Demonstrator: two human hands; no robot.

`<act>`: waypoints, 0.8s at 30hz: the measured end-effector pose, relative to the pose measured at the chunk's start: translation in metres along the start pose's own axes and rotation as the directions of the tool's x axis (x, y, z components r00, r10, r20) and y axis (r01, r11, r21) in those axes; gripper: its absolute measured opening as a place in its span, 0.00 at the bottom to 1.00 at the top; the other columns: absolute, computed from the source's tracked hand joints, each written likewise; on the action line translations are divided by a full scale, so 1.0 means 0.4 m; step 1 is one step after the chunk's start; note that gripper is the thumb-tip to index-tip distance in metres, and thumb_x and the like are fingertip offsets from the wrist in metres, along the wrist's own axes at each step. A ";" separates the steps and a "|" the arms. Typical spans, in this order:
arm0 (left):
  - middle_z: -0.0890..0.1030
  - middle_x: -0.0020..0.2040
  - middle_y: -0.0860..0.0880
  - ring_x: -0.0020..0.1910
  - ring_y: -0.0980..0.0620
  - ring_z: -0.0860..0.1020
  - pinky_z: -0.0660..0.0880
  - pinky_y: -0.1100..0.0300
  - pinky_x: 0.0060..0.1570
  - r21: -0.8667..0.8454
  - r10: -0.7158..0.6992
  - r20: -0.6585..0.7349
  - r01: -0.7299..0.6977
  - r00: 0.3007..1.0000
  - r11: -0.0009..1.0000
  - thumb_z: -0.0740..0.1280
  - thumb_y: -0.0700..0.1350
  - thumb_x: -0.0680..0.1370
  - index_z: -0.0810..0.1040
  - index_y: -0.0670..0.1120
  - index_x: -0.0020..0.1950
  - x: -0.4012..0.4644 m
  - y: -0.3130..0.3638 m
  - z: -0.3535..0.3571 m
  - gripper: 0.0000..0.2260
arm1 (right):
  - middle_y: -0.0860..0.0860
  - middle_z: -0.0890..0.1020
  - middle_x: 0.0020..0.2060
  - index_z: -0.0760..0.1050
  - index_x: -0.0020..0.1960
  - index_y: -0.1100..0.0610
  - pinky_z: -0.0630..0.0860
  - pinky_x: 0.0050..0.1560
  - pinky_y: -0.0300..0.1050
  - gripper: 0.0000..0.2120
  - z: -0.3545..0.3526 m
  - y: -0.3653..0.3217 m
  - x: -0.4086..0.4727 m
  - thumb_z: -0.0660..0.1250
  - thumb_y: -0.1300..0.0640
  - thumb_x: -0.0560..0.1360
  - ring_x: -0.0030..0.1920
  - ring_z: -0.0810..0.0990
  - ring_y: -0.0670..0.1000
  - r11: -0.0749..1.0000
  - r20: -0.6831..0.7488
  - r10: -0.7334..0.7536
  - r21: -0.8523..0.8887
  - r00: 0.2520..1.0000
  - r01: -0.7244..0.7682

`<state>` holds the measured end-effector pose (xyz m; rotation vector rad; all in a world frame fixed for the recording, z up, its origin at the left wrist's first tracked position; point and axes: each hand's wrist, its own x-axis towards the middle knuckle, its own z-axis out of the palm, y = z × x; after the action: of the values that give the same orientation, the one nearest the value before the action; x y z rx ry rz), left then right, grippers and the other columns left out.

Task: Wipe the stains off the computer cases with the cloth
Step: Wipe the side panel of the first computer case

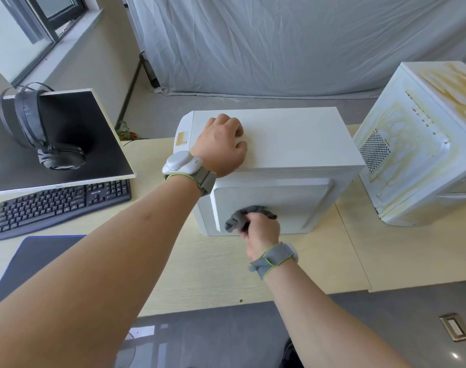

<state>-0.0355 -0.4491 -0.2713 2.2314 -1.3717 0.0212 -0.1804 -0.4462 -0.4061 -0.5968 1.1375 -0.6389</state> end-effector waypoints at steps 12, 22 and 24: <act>0.74 0.56 0.49 0.56 0.46 0.70 0.71 0.54 0.55 -0.014 -0.009 -0.003 0.009 1.000 1.000 0.63 0.47 0.76 0.76 0.46 0.56 0.004 -0.003 0.004 0.10 | 0.57 0.83 0.47 0.79 0.56 0.63 0.83 0.47 0.48 0.10 -0.067 0.010 0.079 0.67 0.65 0.75 0.47 0.84 0.58 0.980 -0.133 0.095 -0.162 0.987 -0.116; 0.75 0.56 0.48 0.56 0.46 0.70 0.71 0.54 0.56 -0.027 -0.006 -0.008 0.006 1.000 1.000 0.64 0.47 0.76 0.76 0.45 0.56 0.005 -0.004 0.001 0.11 | 0.49 0.71 0.15 0.64 0.39 0.53 0.71 0.25 0.40 0.11 -0.176 0.017 0.125 0.57 0.64 0.78 0.25 0.73 0.52 0.975 -0.190 0.215 -0.013 0.958 -0.222; 0.75 0.56 0.48 0.56 0.45 0.70 0.71 0.54 0.56 -0.025 -0.009 -0.005 0.009 1.000 1.000 0.64 0.47 0.76 0.76 0.45 0.56 0.003 -0.003 0.002 0.11 | 0.42 0.73 0.16 0.64 0.42 0.51 0.78 0.33 0.42 0.10 -0.233 0.026 0.166 0.58 0.62 0.79 0.27 0.78 0.47 0.984 -0.274 0.179 0.060 0.945 -0.169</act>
<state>-0.0341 -0.4502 -0.2721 2.2156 -1.3516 0.0060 -0.2481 -0.4975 -0.4837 -0.3763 1.4227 -0.6014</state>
